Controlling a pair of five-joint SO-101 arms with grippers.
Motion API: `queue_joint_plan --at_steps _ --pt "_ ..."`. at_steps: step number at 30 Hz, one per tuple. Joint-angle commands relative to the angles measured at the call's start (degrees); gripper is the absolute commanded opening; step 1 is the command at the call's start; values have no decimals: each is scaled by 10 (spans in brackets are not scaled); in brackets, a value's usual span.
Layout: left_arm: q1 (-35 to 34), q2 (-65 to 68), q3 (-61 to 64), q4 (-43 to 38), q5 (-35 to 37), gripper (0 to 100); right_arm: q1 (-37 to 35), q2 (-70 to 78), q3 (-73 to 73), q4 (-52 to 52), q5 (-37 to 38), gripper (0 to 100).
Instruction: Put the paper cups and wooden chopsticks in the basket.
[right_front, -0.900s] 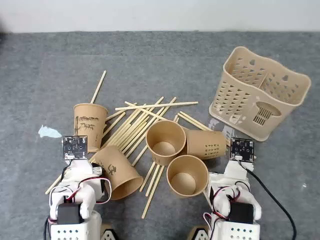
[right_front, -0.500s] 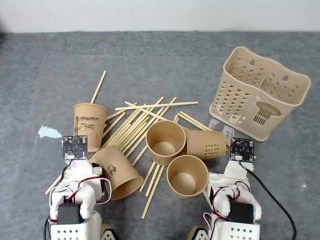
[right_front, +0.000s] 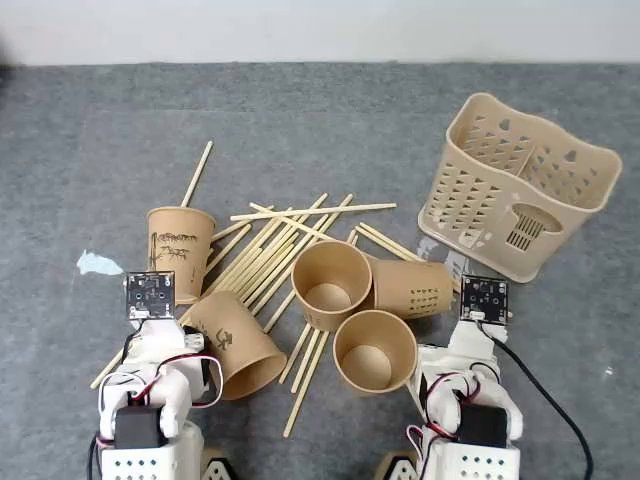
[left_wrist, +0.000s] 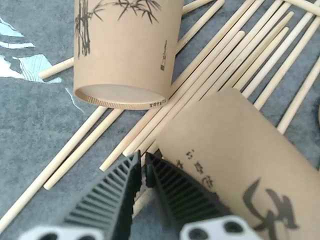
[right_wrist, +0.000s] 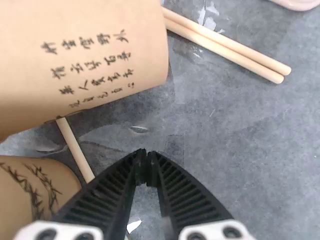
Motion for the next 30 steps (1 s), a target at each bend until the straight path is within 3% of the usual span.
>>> queue_joint_plan --at_steps 1,15,23,30 --pt "2 -6 -5 3 3 14 4 -8 9 5 6 11" --pt "2 -6 -5 3 3 14 1 -8 9 5 6 9" --pt "2 -6 -5 3 3 14 -57 -8 9 5 4 9" --pt "2 -6 -5 3 3 14 7 -8 -33 4 7 11"
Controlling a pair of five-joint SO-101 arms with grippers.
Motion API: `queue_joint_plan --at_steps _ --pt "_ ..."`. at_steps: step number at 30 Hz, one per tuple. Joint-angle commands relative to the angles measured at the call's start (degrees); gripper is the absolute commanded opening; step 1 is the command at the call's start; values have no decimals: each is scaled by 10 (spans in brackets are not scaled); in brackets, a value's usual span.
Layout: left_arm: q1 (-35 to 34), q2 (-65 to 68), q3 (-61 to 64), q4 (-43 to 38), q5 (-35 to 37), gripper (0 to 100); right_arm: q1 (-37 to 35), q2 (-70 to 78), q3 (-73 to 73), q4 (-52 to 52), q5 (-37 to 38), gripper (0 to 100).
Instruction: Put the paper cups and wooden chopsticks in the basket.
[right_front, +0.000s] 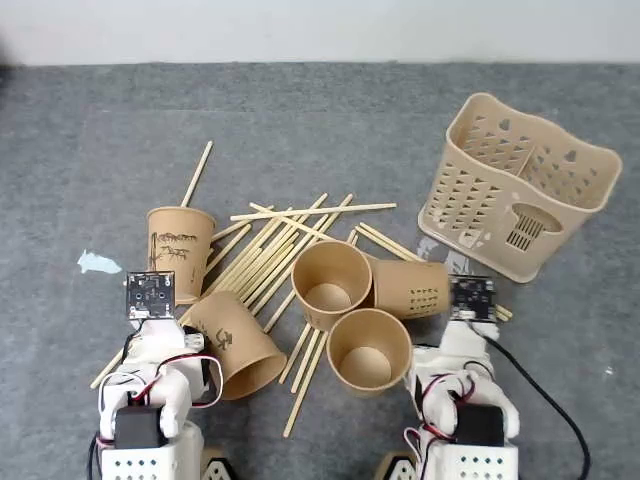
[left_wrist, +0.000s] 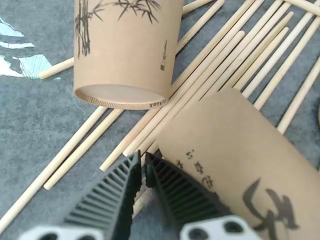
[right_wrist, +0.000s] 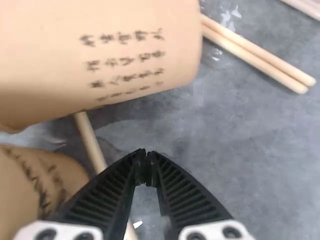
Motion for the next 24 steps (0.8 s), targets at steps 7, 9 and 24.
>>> queue_joint_plan --at_steps 7,9,24 --pt "2 -6 -5 3 3 14 138 -8 -147 -1 5 11" --pt "2 -6 -5 3 3 14 160 -8 -173 4 11 11" --pt "2 -6 -5 3 3 14 140 4 -393 89 96 8"
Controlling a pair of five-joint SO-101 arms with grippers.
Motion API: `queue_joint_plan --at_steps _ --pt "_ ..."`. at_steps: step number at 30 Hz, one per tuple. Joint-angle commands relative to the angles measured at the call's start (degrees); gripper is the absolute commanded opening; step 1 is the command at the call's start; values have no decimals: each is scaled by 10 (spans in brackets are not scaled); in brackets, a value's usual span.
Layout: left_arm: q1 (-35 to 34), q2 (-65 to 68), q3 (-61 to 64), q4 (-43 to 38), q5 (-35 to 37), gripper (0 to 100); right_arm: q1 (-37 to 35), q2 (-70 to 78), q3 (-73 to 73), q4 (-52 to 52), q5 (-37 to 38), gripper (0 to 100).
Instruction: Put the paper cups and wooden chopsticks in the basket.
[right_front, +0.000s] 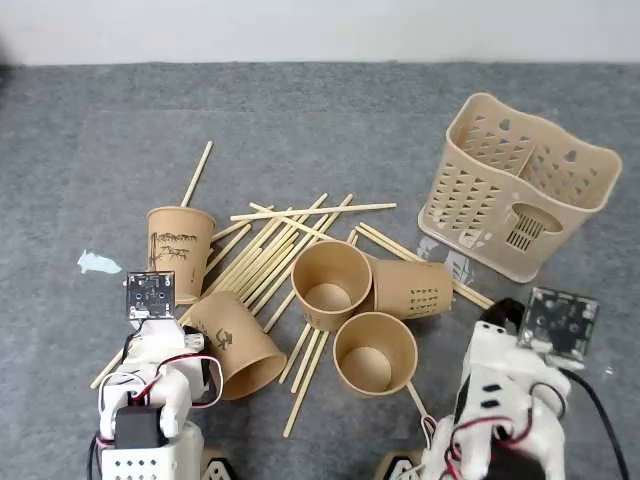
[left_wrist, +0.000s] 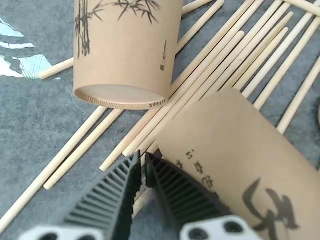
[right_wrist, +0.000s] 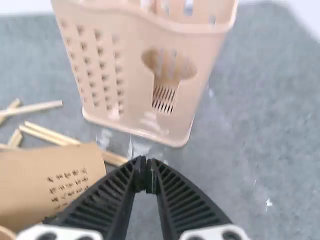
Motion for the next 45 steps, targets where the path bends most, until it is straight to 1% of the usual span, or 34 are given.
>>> queue_joint_plan --at_steps 1,6,8,11,14,17,22,24,27,32,40,45 --pt "2 -6 -5 3 3 14 -44 25 -86 68 5 8" --pt "2 -6 -5 3 3 14 -105 168 -180 153 0 8" --pt "2 -6 -5 3 3 14 -130 243 -209 176 -20 12" --pt "2 -6 -5 3 3 14 -180 334 -225 188 -41 12" --pt "2 -6 -5 3 3 14 -235 393 -224 175 -69 13" --pt "2 -6 -5 3 3 14 -276 417 -224 161 -87 45" --pt "2 -6 -5 3 3 14 -316 429 -222 160 -130 196" --pt "2 -6 -5 3 3 14 -335 429 -222 160 -135 203" --pt "2 -6 -5 3 3 14 -364 429 -220 160 -135 173" --pt "2 -6 -5 3 3 14 -386 430 -178 135 -133 132" --pt "2 -6 -5 3 3 14 -386 431 -157 124 -133 132" --pt "2 -6 -5 3 3 14 -385 492 -157 124 -133 132"
